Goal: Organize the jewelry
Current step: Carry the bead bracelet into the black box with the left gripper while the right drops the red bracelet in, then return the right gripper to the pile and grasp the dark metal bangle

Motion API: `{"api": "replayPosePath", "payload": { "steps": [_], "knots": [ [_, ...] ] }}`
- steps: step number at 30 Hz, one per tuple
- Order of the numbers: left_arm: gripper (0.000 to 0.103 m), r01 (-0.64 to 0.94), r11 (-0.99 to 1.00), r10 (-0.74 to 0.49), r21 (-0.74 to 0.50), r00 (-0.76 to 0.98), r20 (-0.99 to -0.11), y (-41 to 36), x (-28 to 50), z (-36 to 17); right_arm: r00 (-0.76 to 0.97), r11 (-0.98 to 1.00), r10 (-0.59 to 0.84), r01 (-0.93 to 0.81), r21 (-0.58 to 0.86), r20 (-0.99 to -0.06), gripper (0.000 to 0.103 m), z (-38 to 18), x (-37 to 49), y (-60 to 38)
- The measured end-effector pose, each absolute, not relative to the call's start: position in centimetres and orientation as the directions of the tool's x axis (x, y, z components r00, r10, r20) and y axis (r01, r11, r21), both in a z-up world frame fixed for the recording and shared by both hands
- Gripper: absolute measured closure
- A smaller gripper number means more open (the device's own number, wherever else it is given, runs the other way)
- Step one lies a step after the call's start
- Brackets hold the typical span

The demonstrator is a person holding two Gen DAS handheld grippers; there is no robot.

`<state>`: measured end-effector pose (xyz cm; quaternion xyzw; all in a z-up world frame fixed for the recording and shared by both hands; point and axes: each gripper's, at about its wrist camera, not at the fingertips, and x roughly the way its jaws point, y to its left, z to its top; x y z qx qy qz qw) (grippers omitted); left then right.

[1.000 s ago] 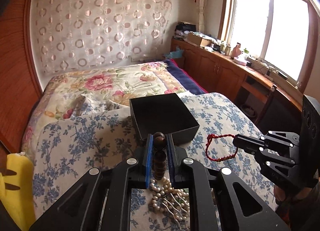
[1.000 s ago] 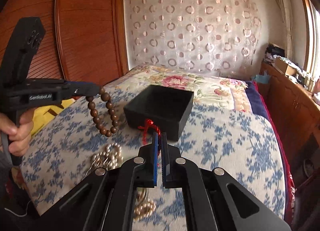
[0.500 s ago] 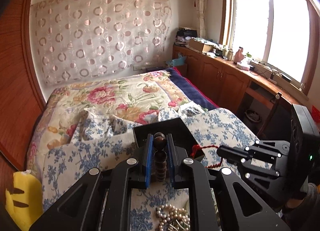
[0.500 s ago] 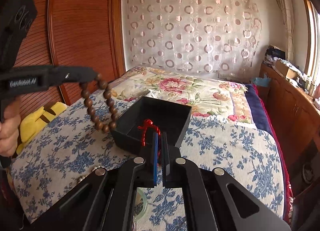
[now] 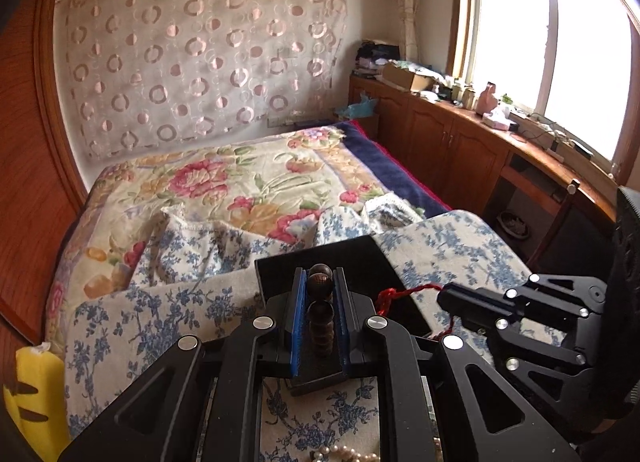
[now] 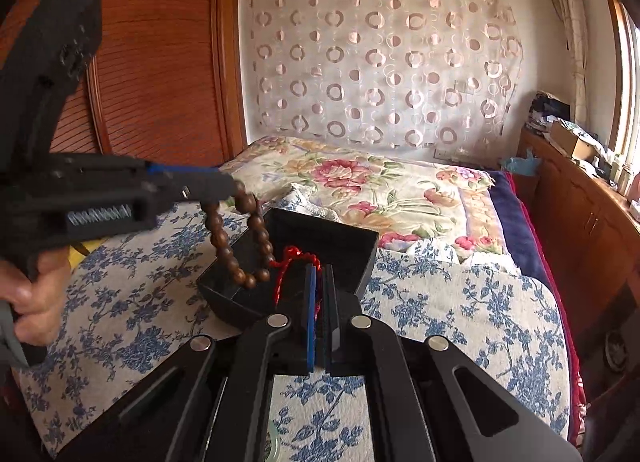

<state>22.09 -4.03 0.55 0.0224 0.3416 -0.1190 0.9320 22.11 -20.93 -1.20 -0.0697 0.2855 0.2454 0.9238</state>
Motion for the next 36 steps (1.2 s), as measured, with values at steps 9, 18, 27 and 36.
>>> {"api": "replayPosePath", "payload": {
  "steps": [9, 18, 27, 36],
  "knots": [
    [0.070, 0.190, 0.980, -0.185, -0.066, 0.725, -0.664, -1.3, 20.9, -1.4, 0.719, 0.871, 0.406, -0.491, 0.002, -0.564, 0.099, -1.3, 24.2, -19.9],
    [0.065, 0.185, 0.981, -0.181, -0.066, 0.721, -0.669, 0.5, 17.6, -2.6, 0.636, 0.870, 0.433, -0.480, 0.111, -0.639, 0.099, -3.0, 27.6, -19.1],
    [0.053, 0.198, 0.980, -0.169, -0.033, 0.721, -0.673, -0.1, 14.0, -4.3, 0.647, 0.846, 0.432, -0.533, 0.032, -0.628, 0.063, -3.2, 24.1, -19.1],
    [0.034, 0.239, 0.970, -0.206, -0.044, 0.717, -0.665, -1.6, 10.1, -5.2, 0.634, 0.825, 0.477, -0.561, 0.062, -0.609, 0.063, -3.0, 18.2, -22.3]
  ]
}}
